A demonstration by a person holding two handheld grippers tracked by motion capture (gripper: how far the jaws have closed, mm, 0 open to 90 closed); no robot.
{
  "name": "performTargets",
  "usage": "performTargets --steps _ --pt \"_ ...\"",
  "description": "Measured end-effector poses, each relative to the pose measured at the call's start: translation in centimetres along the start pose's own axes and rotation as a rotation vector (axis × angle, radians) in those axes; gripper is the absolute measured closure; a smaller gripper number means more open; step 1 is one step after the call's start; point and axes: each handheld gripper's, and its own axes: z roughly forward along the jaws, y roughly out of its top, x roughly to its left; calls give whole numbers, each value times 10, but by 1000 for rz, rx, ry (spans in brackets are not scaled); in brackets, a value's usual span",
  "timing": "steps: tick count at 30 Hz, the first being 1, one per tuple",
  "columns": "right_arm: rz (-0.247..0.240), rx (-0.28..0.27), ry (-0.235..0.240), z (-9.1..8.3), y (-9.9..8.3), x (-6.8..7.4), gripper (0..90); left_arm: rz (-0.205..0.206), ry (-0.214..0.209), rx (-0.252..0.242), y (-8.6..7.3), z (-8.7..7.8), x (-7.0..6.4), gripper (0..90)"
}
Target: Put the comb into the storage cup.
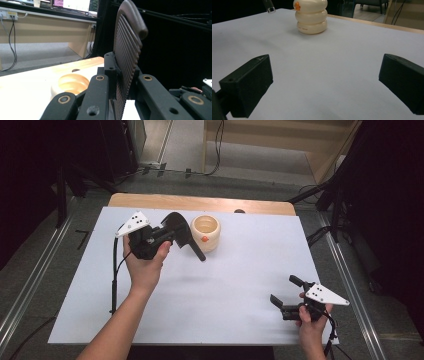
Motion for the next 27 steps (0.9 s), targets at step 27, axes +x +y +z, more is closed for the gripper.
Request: performTargets --steps 27 --pt "40 -8 -65 -25 -15 -18 0 0 3 -4 20 21 13 841"
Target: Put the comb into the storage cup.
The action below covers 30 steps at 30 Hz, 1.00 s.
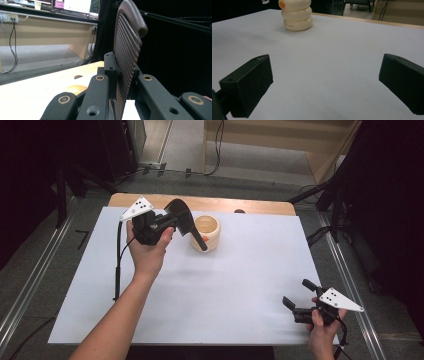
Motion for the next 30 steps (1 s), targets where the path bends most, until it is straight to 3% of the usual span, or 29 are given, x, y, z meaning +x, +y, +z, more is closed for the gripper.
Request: performTargets --steps 11,23,30 --pt "7 -4 4 1 -3 -1 0 10 14 -10 12 7 5 841" --pt "-1 1 9 3 -3 0 0 -22 39 -37 16 9 18 841" --pt "-1 2 10 3 -3 0 0 -18 50 -34 19 14 22 841"
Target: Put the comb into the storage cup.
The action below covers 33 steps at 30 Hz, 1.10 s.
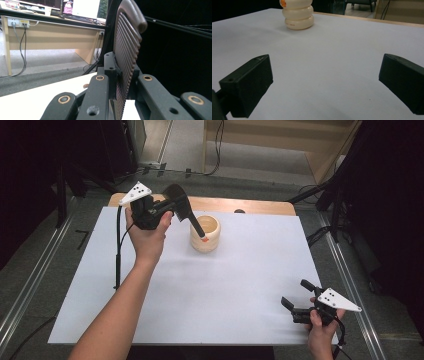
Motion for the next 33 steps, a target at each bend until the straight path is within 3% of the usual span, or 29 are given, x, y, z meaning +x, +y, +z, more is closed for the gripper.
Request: performTargets --steps 22,33 --pt "-5 -5 8 0 0 0 0 -32 37 -13 1 17 14 840" --pt "-6 -7 9 0 0 0 0 -24 59 -15 0 24 17 840"
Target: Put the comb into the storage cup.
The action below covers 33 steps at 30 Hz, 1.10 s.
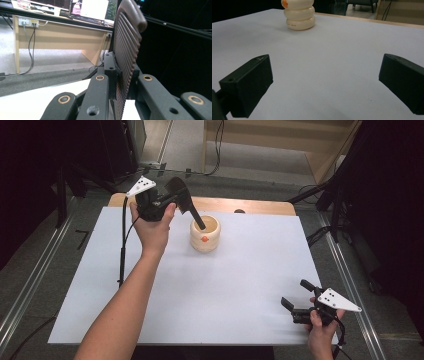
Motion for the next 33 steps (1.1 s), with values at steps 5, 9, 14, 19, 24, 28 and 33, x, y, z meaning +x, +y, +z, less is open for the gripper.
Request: performTargets --steps 5,9,14,19,24,28,33 --pt "-1 -1 1 0 0 0 0 11 24 3 -2 4 2 840" --pt "-2 -1 2 0 0 0 0 15 31 9 -3 6 2 840" --pt "-1 -2 3 0 0 0 0 16 34 12 -6 8 2 840" --pt "6 -2 4 0 0 0 0 20 42 20 -8 12 3 840" --pt "2 -3 5 0 0 0 0 19 44 23 -10 15 3 840" --pt "3 -3 3 0 0 0 0 25 48 33 -13 18 2 840" --pt "5 -3 4 0 0 0 0 26 52 39 -15 21 3 840"
